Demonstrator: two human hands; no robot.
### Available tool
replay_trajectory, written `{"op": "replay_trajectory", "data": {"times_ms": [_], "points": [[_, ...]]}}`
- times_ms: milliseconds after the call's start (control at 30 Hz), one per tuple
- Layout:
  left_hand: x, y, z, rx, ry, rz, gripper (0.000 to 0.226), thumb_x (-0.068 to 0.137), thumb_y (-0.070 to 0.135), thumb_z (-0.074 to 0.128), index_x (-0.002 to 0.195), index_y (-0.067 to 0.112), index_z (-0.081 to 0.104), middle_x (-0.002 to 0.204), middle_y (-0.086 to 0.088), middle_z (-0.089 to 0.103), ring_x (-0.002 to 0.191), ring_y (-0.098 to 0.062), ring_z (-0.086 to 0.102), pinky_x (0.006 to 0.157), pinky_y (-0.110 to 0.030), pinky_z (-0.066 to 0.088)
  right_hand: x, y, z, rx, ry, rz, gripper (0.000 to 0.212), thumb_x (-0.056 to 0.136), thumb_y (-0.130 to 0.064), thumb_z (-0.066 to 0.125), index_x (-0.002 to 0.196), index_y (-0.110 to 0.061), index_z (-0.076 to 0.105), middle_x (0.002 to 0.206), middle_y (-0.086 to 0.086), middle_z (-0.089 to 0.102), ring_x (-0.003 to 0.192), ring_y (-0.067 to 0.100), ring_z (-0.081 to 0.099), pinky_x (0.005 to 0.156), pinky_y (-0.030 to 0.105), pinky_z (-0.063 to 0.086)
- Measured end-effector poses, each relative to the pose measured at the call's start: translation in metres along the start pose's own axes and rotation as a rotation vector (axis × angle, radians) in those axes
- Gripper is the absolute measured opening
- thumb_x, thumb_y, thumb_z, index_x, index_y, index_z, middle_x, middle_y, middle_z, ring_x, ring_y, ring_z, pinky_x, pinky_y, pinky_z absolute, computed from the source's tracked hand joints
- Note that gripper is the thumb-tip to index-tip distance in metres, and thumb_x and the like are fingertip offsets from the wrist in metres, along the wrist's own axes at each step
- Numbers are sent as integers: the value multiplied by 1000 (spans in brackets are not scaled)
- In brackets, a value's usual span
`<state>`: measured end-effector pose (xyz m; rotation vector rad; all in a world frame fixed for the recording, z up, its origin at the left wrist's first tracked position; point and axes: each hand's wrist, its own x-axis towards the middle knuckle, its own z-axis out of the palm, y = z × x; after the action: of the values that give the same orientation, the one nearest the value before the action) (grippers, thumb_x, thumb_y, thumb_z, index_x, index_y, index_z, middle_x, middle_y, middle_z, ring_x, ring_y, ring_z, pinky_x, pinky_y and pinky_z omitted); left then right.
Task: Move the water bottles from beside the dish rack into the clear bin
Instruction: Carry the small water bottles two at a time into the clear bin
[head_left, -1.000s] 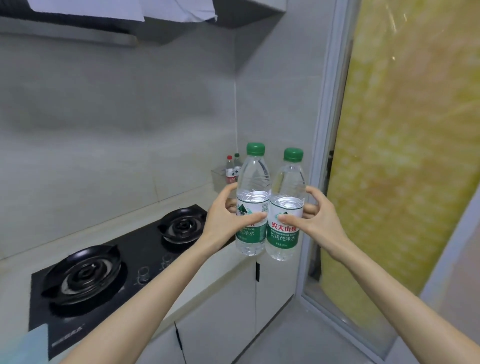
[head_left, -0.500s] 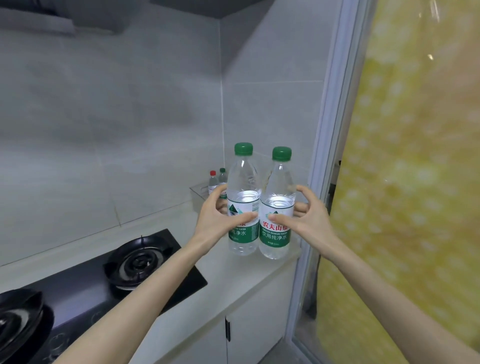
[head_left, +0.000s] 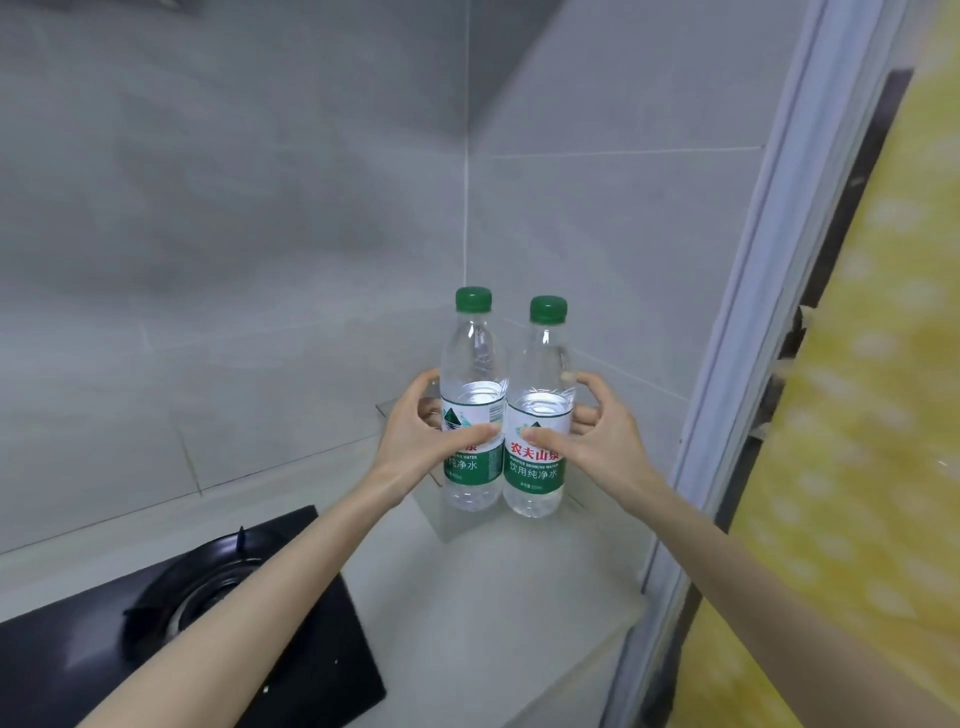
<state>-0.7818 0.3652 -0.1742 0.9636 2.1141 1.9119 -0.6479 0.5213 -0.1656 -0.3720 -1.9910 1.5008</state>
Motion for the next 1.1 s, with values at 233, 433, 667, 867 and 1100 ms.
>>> {"op": "replay_trajectory", "data": {"times_ms": [233, 433, 667, 867, 1100], "points": [[93, -42, 3, -21, 25, -49, 67, 60, 22, 90, 115, 30, 54, 94, -1, 74, 84, -13, 64, 66, -15, 52, 96, 34, 9, -38, -57, 11, 69, 67, -8, 86, 123, -24, 48, 98, 0, 75, 89, 16, 73, 84, 43, 59], [162, -93, 8, -10, 152, -142, 75, 57, 24, 91, 120, 28, 50, 87, -3, 72, 75, -10, 63, 68, -22, 52, 176, 81, 17, 18, -30, 73, 60, 65, -11, 88, 111, -27, 52, 100, 0, 75, 90, 18, 73, 84, 46, 58], [202, -163, 29, 47, 234, -290, 84, 56, 21, 91, 125, 26, 44, 96, -1, 68, 91, -14, 64, 66, -16, 48, 242, 141, 38, -37, -26, 135, 68, 64, -10, 88, 116, -26, 48, 99, -1, 73, 85, 10, 72, 78, 31, 59], [230, -207, 57, 64, 250, -375, 74, 60, 6, 87, 114, 26, 41, 87, 7, 59, 80, -10, 59, 57, -12, 43, 275, 204, 58, -61, -36, 204, 67, 61, -9, 87, 108, -36, 47, 97, -6, 72, 90, 14, 72, 85, 43, 58], [250, -260, 73, 82, 239, -463, 75, 62, -8, 81, 122, 13, 41, 85, 10, 57, 74, -1, 56, 53, -4, 45, 292, 258, 77, -151, -86, 249, 65, 58, 2, 84, 96, -35, 45, 96, -1, 68, 83, 6, 70, 80, 36, 59]]}}
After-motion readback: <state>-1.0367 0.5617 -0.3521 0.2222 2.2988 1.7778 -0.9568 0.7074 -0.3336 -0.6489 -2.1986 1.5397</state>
